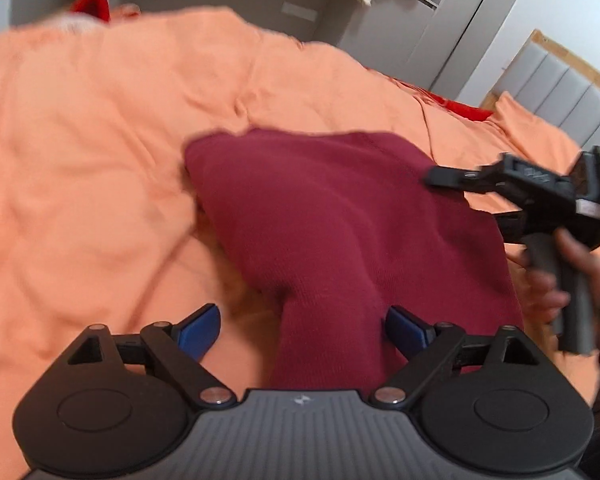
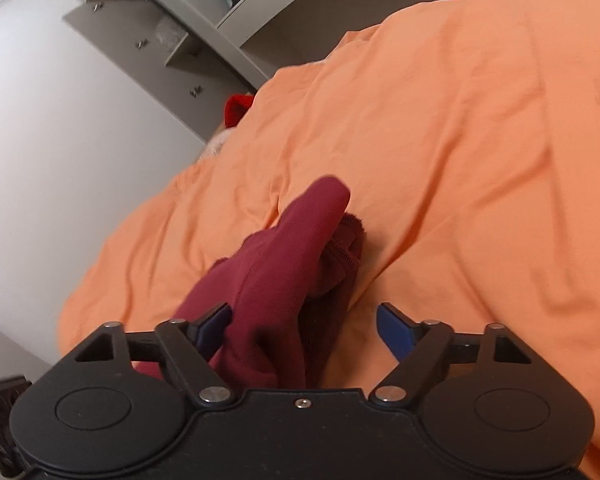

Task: Fold small clothes
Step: 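Release the shirt with both tools and lift them away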

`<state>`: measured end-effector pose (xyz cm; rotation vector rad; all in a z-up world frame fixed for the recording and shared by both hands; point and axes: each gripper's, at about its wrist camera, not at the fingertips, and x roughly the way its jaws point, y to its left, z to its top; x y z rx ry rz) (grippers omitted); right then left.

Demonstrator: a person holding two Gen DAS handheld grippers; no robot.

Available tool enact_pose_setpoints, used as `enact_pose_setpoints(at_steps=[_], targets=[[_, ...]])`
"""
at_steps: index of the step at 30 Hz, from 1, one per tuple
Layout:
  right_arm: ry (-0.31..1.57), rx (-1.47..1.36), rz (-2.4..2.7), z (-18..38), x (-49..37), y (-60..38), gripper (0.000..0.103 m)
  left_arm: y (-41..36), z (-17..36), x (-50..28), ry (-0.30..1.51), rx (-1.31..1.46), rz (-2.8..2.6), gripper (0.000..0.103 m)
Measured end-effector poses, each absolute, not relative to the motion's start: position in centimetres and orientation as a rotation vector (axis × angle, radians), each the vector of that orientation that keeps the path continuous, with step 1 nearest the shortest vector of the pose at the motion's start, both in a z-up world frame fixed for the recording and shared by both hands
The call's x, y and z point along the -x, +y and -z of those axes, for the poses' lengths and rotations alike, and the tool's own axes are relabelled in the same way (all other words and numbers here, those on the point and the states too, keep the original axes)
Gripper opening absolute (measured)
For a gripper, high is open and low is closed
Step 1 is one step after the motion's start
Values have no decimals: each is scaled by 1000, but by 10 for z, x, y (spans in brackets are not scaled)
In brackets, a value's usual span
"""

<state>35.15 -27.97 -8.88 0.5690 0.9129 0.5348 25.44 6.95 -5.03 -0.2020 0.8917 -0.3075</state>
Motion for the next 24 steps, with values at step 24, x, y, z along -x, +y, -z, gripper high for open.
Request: enact_pose_setpoints(at_steps=[24], targets=[[894,-436,-616,49,-212,-276,52,46,43,-168,780,-150,85,92]])
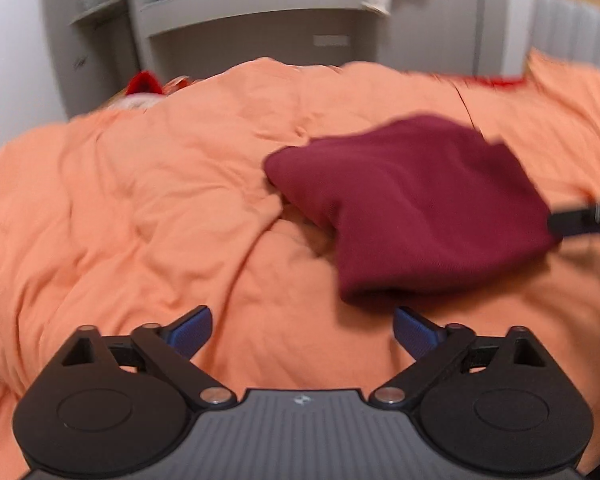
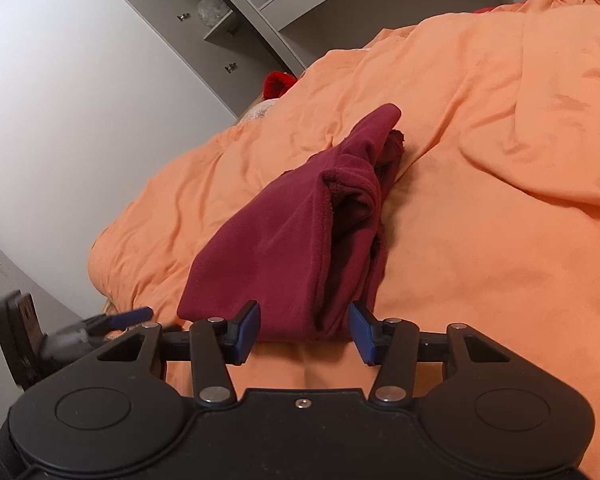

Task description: Fold small clothes

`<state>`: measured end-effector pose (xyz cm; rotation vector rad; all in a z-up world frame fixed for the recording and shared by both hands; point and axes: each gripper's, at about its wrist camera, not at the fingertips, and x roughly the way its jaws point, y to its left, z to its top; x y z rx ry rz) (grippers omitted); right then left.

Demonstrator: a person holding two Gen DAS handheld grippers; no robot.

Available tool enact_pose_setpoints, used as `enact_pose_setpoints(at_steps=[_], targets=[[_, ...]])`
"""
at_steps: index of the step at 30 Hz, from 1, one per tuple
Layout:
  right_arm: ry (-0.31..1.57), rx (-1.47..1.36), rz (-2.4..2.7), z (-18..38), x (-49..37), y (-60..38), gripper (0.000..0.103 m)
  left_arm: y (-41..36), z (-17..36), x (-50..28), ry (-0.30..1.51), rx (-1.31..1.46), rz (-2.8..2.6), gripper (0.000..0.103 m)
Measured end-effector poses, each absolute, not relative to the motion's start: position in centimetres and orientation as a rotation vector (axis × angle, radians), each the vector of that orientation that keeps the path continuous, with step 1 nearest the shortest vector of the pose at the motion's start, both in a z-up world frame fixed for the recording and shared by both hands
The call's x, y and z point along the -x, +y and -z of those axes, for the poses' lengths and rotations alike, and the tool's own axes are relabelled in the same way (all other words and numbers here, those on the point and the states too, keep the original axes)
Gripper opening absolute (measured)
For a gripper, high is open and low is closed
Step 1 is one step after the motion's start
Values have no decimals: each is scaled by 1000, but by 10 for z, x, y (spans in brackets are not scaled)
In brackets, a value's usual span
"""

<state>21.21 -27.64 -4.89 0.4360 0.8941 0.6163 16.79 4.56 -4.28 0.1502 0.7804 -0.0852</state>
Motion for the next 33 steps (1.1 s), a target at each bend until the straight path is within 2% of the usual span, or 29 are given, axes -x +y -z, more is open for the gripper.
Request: enact_pose_setpoints(at_steps=[3,7,10,13,15,17,18,27,30,33], targets=[[888,-441,-627,48,-211,-275,52,33,46,-169,721,-226,77,89],[884,-454,-634,47,-210,-275,52,37,47,-170,699,-181,123,77],[881,-467,-644,46,-209,-277,52,34,49,-166,654,-229,166,64],[879,-450,-654,45,-207,-274,52,25,53,-164,627,-295,202,46],[878,-429,-652,45,-206,-271,52,20,55,-166,613,-313,229,28],[882,-438,-649,47,-208,-271,52,17,54,-165,603,-305,245,21],[884,-446,-647,47,-209,-272,52,18,54,-164,606,-300,250,13],[894,-457,-641,48,-210,-279,52,36,23,-141,555,-109,267,7],[898,-456,-623,49,-210,-280,53,30,42,-152,672,-166,249,7],[907,-491,-604,53,-212,-284,53,25,43,-148,655,-216,248,7]])
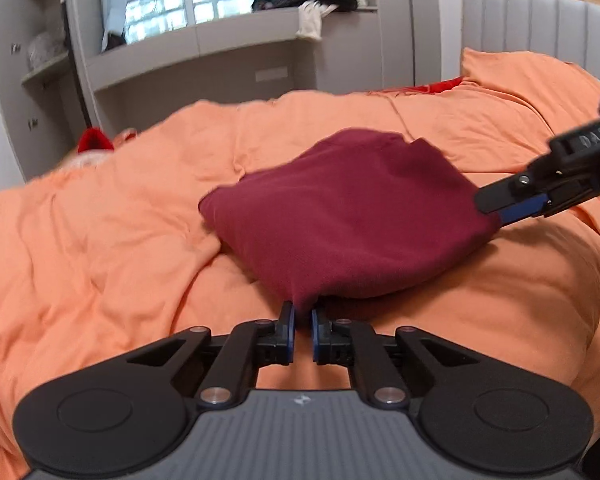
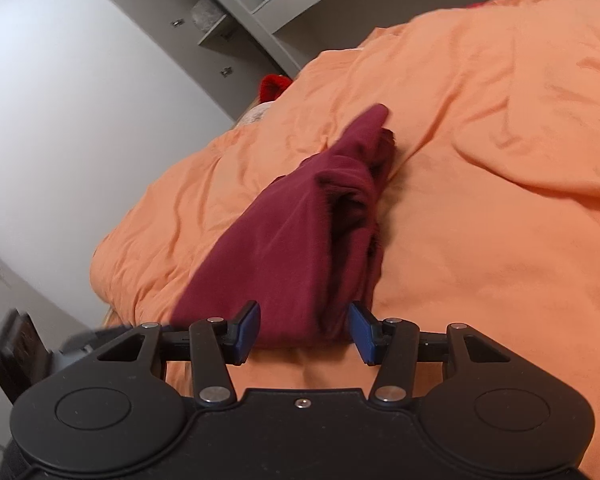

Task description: Fold small clothes

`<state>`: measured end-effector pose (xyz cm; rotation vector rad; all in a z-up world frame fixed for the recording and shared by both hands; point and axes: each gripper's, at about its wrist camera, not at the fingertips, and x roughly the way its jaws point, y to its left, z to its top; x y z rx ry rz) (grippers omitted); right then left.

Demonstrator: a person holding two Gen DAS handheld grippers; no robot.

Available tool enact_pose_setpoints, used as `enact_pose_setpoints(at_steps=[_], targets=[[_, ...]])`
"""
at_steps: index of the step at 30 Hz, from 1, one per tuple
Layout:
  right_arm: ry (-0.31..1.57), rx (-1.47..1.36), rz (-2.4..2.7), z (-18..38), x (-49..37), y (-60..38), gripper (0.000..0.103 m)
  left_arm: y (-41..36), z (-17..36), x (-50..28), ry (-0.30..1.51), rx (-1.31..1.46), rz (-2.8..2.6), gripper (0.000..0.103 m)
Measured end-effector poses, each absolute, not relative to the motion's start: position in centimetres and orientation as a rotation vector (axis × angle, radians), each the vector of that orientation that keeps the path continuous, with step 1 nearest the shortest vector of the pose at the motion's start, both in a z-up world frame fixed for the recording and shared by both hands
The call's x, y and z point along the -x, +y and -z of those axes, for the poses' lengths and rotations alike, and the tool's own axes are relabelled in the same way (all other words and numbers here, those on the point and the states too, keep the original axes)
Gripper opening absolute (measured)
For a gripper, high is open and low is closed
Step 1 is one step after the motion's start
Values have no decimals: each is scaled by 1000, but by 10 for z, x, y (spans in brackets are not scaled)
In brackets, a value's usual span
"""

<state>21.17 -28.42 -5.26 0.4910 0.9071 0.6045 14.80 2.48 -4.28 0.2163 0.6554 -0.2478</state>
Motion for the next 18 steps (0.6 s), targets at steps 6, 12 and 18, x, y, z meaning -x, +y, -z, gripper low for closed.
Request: enact_pose_setpoints(at_steps=[6,12,18], targets=[[927,-511,-595,59,-216,-282,26,29,43,-149,665,-203,242,7],[849,-556,-619,38,-214,-295,10,27,43,-143,670,-206,260,7],[977,-606,-541,62,-220,-311,10,25,62,-147,775,-257,250,5]])
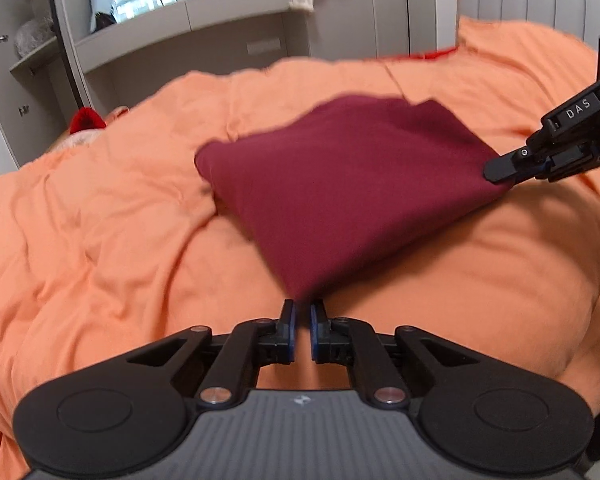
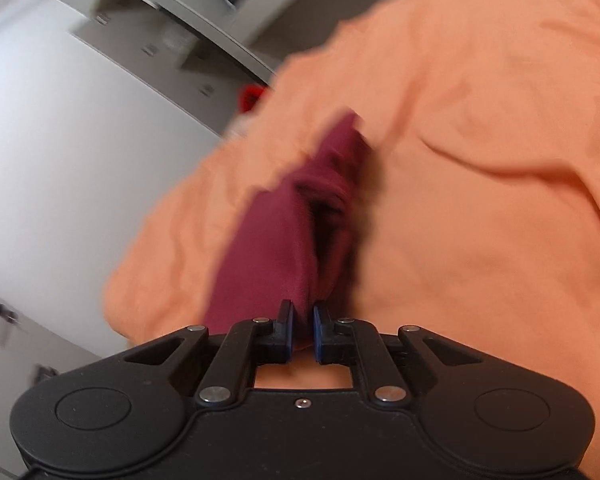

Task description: Fold small clothes

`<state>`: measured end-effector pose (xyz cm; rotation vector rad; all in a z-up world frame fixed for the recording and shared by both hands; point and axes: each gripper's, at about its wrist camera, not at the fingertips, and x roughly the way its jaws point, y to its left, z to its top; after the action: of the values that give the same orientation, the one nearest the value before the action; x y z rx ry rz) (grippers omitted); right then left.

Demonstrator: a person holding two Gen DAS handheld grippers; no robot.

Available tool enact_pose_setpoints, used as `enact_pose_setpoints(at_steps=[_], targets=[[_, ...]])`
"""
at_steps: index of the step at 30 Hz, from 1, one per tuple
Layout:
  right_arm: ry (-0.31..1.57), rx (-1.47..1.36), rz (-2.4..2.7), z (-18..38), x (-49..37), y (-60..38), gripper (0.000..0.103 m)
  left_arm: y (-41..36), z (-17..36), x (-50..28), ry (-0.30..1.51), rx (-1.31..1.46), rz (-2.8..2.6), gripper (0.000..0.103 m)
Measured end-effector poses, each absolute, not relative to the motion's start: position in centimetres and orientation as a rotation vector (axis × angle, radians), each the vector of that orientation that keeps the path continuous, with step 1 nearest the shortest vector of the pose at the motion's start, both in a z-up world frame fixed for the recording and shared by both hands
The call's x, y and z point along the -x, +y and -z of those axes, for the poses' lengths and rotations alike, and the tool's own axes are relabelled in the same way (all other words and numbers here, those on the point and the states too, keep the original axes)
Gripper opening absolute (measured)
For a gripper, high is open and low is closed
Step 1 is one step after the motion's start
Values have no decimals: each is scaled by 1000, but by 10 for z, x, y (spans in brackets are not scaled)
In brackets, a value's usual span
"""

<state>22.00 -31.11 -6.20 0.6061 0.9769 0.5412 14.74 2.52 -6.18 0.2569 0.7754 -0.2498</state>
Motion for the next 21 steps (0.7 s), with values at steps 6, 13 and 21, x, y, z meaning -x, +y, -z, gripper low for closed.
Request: enact_pose_setpoints(at_steps=[6,13,21], targets=[[1030,-576,-524,72,-218,-305,21,34,53,-133,755,-218,243,33],[911,-615,-525,31,-210,-339,39,51,-11,-96,520,-65,220,103],[745,-624,-618,-11,-302,-309,89,34,-6,-192,613,131,338,102]])
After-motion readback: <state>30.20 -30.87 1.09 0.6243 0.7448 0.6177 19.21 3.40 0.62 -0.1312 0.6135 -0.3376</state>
